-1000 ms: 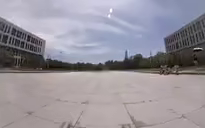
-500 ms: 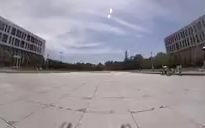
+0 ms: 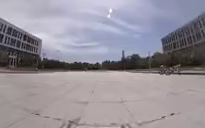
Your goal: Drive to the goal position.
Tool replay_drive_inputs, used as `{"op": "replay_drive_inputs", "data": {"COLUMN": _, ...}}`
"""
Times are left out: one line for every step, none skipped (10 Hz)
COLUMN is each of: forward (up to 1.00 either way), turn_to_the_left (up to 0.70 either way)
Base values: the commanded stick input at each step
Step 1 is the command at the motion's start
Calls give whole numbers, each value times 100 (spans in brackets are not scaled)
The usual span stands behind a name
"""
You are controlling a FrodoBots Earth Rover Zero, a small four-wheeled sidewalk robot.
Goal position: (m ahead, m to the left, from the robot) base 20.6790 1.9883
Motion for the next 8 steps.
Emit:
{"op": "replay_drive_inputs", "data": {"forward": 70, "turn_to_the_left": 0}}
{"op": "replay_drive_inputs", "data": {"forward": 70, "turn_to_the_left": 0}}
{"op": "replay_drive_inputs", "data": {"forward": 70, "turn_to_the_left": 0}}
{"op": "replay_drive_inputs", "data": {"forward": 70, "turn_to_the_left": 0}}
{"op": "replay_drive_inputs", "data": {"forward": 70, "turn_to_the_left": 0}}
{"op": "replay_drive_inputs", "data": {"forward": 70, "turn_to_the_left": 0}}
{"op": "replay_drive_inputs", "data": {"forward": 70, "turn_to_the_left": 0}}
{"op": "replay_drive_inputs", "data": {"forward": 70, "turn_to_the_left": 0}}
